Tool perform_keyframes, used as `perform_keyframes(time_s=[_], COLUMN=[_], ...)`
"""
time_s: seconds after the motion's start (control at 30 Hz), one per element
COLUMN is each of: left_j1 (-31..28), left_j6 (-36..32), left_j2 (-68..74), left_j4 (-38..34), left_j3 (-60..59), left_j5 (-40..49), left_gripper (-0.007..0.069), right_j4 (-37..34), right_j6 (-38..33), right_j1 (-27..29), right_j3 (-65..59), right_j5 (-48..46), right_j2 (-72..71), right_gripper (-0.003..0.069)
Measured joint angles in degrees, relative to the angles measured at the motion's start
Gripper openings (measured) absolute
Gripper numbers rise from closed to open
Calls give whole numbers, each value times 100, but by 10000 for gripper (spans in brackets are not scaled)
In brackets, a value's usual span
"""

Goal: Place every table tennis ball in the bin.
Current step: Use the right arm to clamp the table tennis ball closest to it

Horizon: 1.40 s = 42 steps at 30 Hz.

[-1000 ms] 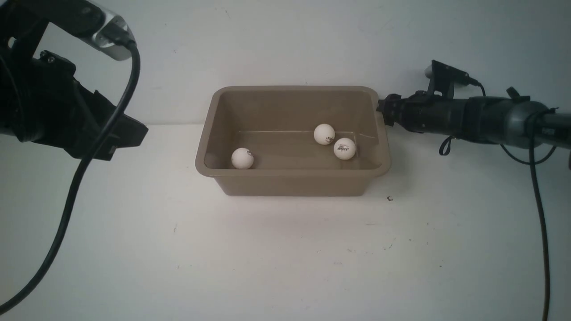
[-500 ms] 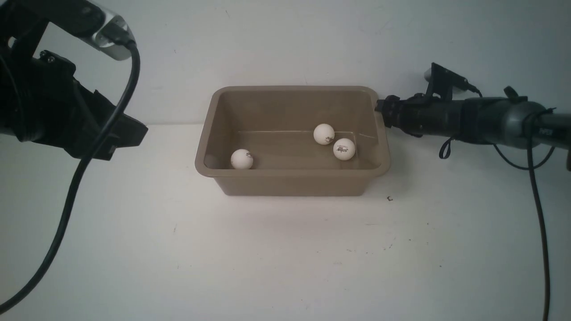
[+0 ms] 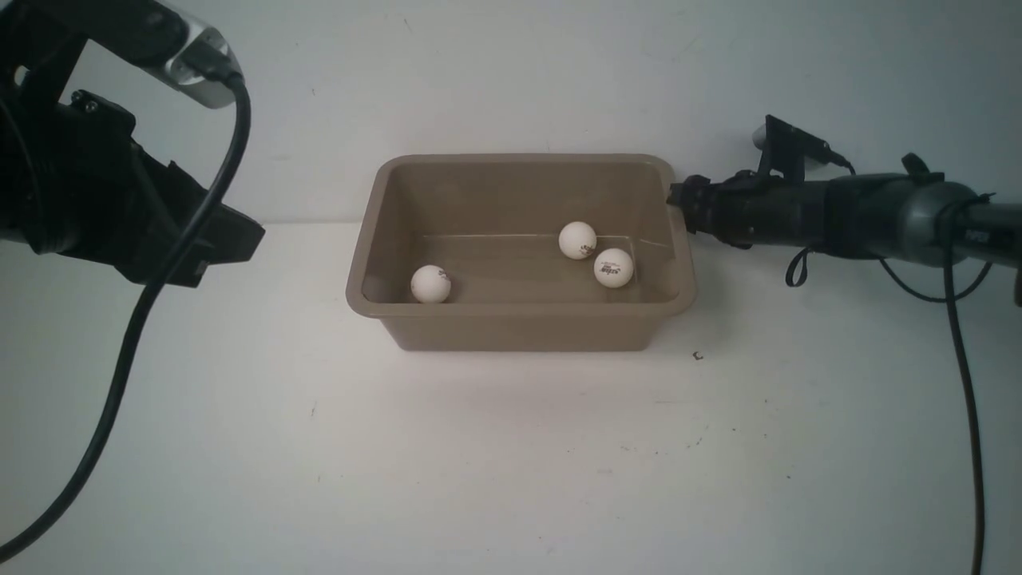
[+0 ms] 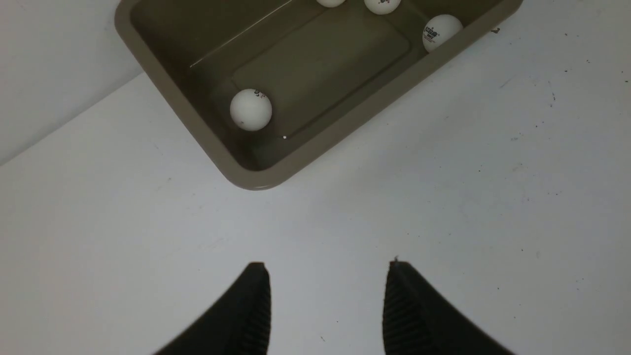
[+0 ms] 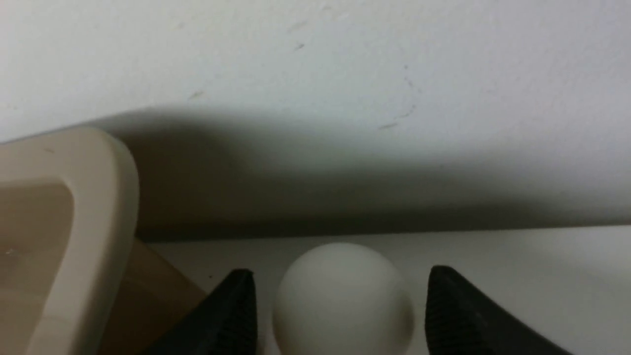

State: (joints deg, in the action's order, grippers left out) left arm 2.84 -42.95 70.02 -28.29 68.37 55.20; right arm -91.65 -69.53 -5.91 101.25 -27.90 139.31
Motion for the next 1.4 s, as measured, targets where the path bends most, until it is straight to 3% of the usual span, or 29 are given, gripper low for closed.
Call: perform_keyframes(time_s=[0.4,0.63,0.93,1.07,1.4], left_j1=[0,0,0,0,0], left_j6=[0,0,0,0,0], left_j2=[0,0,0,0,0], left_j4=[0,0,0,0,-23], left_j3=[0,0,0,0,0], left_j5=[-5,-5,-5,-5,-19], left_gripper=[289,289,289,289,289], right_j4=[144,85,95,403,1744], right_j6=[98,131,20,-99,535], right_j1=[0,0,0,5,391], right_j3=[0,15,42,36,32], right_j5=[-40,-84,-129,-214,-460], right_j2=[0,90,98,-74,-888], right_gripper=[416,341,339,339,339])
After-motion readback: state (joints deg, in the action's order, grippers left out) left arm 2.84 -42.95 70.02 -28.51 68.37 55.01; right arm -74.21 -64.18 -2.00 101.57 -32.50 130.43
